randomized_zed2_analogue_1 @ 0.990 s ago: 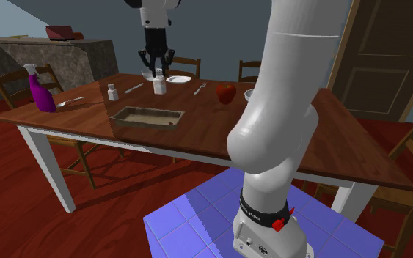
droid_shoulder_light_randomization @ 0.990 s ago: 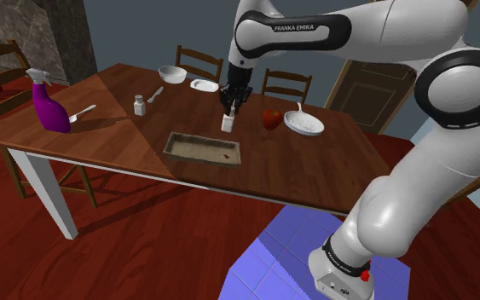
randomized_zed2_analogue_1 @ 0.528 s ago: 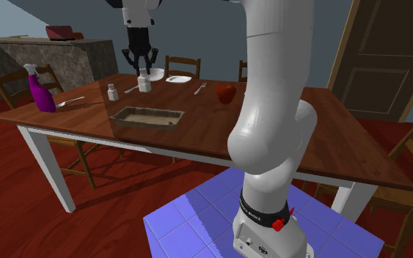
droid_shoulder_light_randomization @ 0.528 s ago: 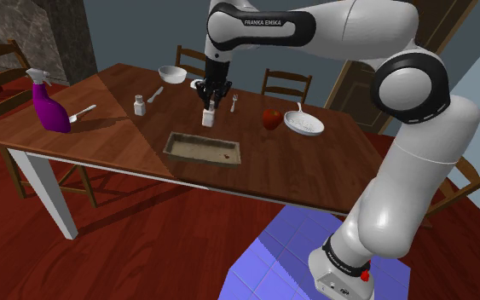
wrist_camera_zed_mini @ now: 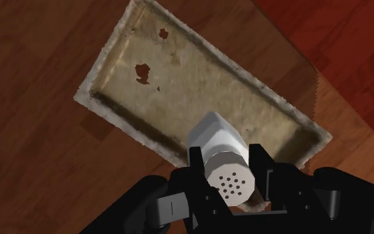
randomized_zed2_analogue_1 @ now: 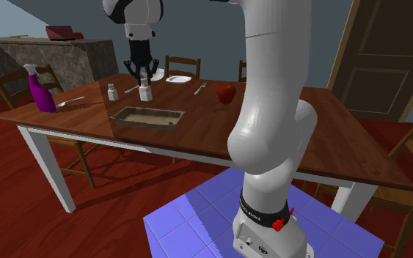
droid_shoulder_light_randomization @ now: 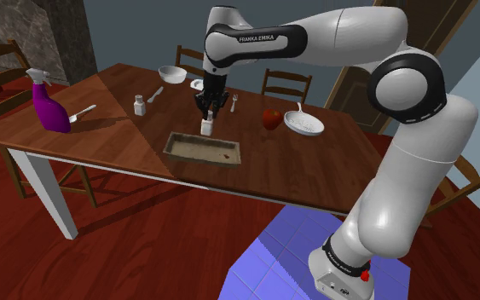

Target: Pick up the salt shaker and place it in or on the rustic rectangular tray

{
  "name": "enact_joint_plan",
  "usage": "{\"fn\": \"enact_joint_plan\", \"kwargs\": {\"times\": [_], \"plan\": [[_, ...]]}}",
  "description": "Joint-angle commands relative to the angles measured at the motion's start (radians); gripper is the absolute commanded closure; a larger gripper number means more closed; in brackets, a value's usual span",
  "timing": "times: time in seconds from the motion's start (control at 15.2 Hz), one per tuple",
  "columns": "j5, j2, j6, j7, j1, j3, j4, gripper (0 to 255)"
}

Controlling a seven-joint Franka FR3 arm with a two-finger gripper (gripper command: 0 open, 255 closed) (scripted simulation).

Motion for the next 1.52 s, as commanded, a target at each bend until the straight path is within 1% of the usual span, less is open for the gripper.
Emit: {"fn": "enact_joint_plan", "kwargs": {"times": [0.0, 0.59, 1.19, 1.25, 1.45], "plan": [[0.0, 0.003, 0.023, 0.0, 0.001, 0.001, -0.02, 255], [0.003, 0.032, 0.136, -0.003, 0.001, 0.001, -0.104, 255], [0.004, 0.034, 0.142, -0.004, 0.001, 0.001, -0.107, 255], [0.004, 0.034, 0.142, -0.004, 0.001, 0.001, -0.107, 0], [0.004, 0.034, 0.142, -0.004, 0.001, 0.001, -0.107, 0]]}}
